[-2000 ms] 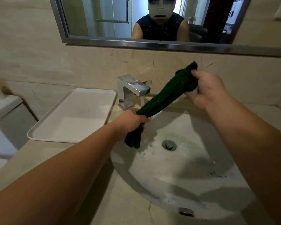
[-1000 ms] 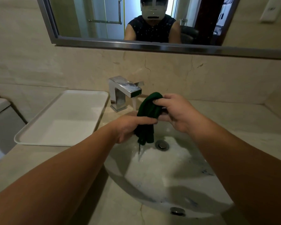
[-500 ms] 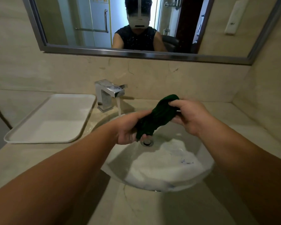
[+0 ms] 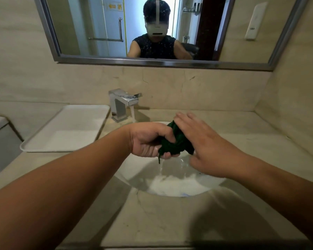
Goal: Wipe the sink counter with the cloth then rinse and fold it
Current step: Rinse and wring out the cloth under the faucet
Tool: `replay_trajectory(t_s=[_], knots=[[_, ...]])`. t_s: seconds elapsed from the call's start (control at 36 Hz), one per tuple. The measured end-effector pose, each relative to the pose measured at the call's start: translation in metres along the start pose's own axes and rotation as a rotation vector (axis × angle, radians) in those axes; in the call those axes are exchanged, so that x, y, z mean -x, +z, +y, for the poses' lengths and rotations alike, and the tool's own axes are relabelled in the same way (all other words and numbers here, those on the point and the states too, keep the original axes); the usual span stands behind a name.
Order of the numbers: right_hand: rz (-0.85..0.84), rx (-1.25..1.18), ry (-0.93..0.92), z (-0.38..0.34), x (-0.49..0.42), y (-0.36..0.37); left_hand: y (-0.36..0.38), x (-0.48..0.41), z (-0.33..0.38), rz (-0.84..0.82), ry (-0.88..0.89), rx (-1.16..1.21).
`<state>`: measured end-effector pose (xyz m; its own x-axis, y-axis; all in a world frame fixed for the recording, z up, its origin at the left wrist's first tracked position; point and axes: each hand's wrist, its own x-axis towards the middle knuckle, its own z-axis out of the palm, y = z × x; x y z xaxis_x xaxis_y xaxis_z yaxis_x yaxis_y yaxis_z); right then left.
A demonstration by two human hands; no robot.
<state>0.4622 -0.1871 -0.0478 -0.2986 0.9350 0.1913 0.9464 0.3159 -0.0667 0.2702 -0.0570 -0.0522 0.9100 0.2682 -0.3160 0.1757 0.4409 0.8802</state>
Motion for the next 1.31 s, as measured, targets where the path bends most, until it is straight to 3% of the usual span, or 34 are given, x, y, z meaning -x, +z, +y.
replay_trajectory(t_s=[0.11, 0.19, 0.39, 0.69, 0.97, 1.14, 1.31], knots=[[0.277, 0.272, -0.133, -0.004, 0.000, 0.012, 0.018, -0.002, 0.011, -0.120, -0.131, -0.217], [0.320, 0.442, -0.154, -0.009, -0.004, 0.010, 0.029, -0.006, 0.017, -0.114, -0.235, -0.385], [0.004, 0.430, 0.020, -0.027, -0.007, -0.009, 0.040, -0.009, 0.012, -0.013, -0.327, -0.595], [-0.282, 0.444, 0.138, -0.026, -0.022, -0.013, 0.044, -0.023, -0.010, 0.198, -0.285, -0.694], [-0.651, 0.093, 0.232, -0.004, -0.032, -0.005, 0.065, -0.035, -0.024, 0.356, -0.092, -1.076], [-0.685, -0.203, 0.397, 0.007, -0.038, 0.004, 0.061, -0.038, -0.035, 0.493, 0.048, -1.490], [-0.713, -0.295, 0.445, 0.003, -0.065, 0.027, 0.033, -0.032, -0.044, 0.558, 0.073, -1.615]])
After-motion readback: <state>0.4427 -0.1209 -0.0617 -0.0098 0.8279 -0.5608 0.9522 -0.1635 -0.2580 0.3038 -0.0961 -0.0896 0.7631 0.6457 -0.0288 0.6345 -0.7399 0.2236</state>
